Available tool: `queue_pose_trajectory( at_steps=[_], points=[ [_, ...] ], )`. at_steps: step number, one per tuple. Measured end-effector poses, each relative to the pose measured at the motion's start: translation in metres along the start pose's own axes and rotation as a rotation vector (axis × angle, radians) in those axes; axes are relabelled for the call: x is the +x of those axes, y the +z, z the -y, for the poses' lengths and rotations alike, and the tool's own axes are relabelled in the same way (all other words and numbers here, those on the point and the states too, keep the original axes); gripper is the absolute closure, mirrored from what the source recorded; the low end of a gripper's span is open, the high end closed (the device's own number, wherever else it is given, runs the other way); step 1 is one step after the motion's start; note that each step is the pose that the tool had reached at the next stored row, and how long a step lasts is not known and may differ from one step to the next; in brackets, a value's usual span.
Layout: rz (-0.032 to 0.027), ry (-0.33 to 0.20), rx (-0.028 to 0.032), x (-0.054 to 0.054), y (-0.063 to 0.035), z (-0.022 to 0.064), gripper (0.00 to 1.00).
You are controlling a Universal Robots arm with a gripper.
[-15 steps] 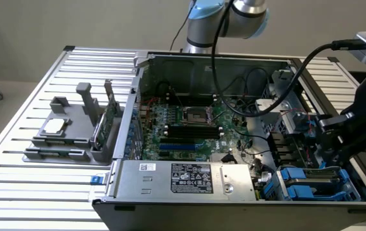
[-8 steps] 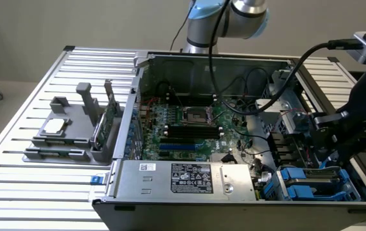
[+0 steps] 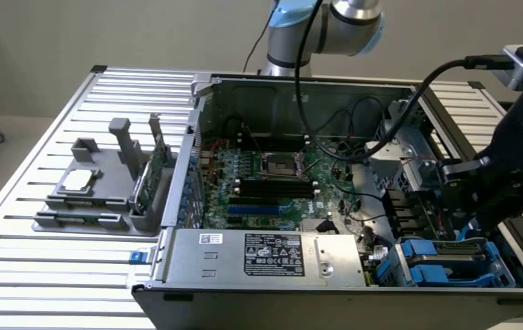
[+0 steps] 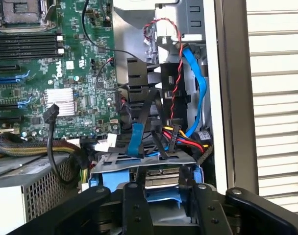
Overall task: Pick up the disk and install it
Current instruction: 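Insert the first disk wire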
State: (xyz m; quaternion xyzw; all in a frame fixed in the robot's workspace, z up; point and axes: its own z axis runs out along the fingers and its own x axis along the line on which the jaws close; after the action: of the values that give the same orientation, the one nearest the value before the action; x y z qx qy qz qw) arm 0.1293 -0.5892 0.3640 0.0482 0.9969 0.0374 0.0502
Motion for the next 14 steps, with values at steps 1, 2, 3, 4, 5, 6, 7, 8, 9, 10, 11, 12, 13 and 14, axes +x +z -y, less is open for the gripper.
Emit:
queue_pose_trajectory(
  at_steps=[1, 2, 3, 4, 5, 6, 7, 8, 9, 10, 11, 12, 13, 14],
  points=[
    [0.0005, 0.005, 0.0006, 0.0, 0.0, -0.0005, 0.66],
    [0.0009, 0.01, 0.001, 0.0, 0.0, -0.001, 0.66],
    [0.0013, 0.015, 0.0016, 0.0, 0.0, -0.0014, 0.66],
    [0.0017, 0.019, 0.0019, 0.0, 0.0001, -0.002, 0.66],
    [0.0022, 0.024, 0.0023, 0.0, 0.0002, -0.0025, 0.66],
    [0.0027, 0.028, 0.0028, 0.0, 0.0002, -0.0032, 0.66],
    [0.0032, 0.032, 0.003, 0.001, 0.0003, -0.0041, 0.69],
    [0.0037, 0.035, 0.0033, 0.001, 0.0003, -0.0053, 0.69],
    [0.0043, 0.037, 0.0036, 0.001, 0.0004, -0.0065, 0.76],
    [0.005, 0.04, 0.0038, 0.001, 0.0005, -0.0079, 0.76],
    [0.0057, 0.042, 0.0039, 0.001, 0.0006, -0.0093, 0.76],
    [0.0065, 0.045, 0.004, 0.001, 0.0007, -0.0107, 0.76],
    [0.0073, 0.047, 0.0042, 0.001, 0.0006, -0.012, 0.76],
    [0.0084, 0.05, 0.0043, 0.001, 0.0004, -0.013, 0.76]
  ],
)
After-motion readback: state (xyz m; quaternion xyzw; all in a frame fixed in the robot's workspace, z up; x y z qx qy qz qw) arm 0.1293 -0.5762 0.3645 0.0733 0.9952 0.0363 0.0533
